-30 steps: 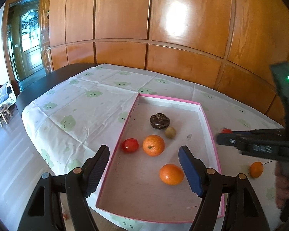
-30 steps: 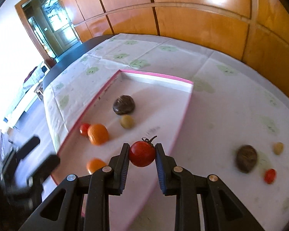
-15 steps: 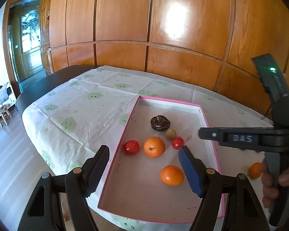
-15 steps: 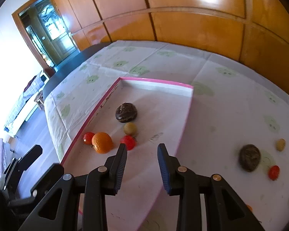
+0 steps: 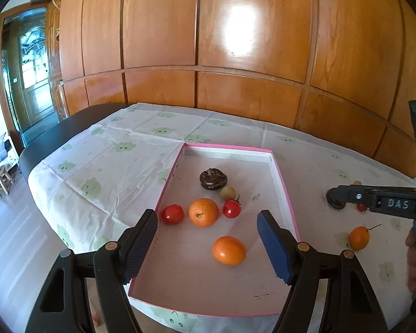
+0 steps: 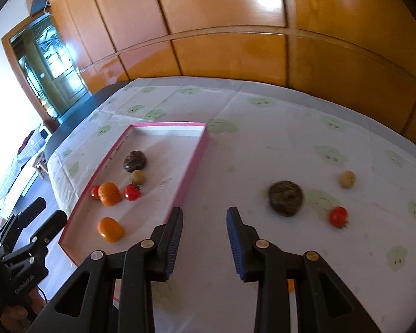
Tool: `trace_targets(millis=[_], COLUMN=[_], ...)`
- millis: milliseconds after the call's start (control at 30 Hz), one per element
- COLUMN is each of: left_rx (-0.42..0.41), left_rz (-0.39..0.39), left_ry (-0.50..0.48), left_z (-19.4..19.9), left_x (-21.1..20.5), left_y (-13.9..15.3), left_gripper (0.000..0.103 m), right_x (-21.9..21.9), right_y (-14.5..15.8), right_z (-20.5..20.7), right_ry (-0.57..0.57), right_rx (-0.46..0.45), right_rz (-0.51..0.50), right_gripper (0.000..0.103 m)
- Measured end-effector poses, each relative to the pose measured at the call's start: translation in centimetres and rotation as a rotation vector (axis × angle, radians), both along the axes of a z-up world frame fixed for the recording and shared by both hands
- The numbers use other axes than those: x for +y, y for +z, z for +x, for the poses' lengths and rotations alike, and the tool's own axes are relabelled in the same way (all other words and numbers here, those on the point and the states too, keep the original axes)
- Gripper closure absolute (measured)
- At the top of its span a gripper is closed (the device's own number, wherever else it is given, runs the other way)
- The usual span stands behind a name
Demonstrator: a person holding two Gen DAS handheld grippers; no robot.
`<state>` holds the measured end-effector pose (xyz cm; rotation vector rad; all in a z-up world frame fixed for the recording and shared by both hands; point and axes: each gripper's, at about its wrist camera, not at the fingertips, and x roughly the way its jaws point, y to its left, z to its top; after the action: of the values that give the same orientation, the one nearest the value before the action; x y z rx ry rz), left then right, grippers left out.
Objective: Organize fruits
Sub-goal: 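Move both open tools back toward the remaining loose fruits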
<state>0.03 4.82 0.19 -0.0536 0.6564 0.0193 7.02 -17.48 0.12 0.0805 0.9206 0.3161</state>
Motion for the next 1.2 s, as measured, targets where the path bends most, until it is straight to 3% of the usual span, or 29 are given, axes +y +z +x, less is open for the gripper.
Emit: trace_targets(millis=[567, 767, 967, 1200], left_rx=[0.008, 0.021, 0.052, 0.116], left_rz=[0.045, 0.071, 0.078, 0.067], left_ry=[-0.08, -0.155, -0.267, -0.4], left_z=[-0.1, 0.0, 0.0, 0.4], left_x=[-2.9, -5.4, -8.5, -12.7], left_y=[0.2, 0.0, -0.3, -1.6], left_gripper=[0.028, 0.027, 0.027, 0.027], right_x=[-11.7, -18.4, -23.6, -24.0], right_y=[1.7, 0.3, -1.6, -1.9], right_z=[-1.9, -1.7, -1.5, -1.5], right_ry=[-0.193, -0.368, -0.571, -0.584], right_rx=[-0.054, -0.055, 0.039, 0.072], right_rz=[-0.106, -0.154, -0.063, 0.018], right_gripper=[0.07, 0.07, 0.07, 0.07])
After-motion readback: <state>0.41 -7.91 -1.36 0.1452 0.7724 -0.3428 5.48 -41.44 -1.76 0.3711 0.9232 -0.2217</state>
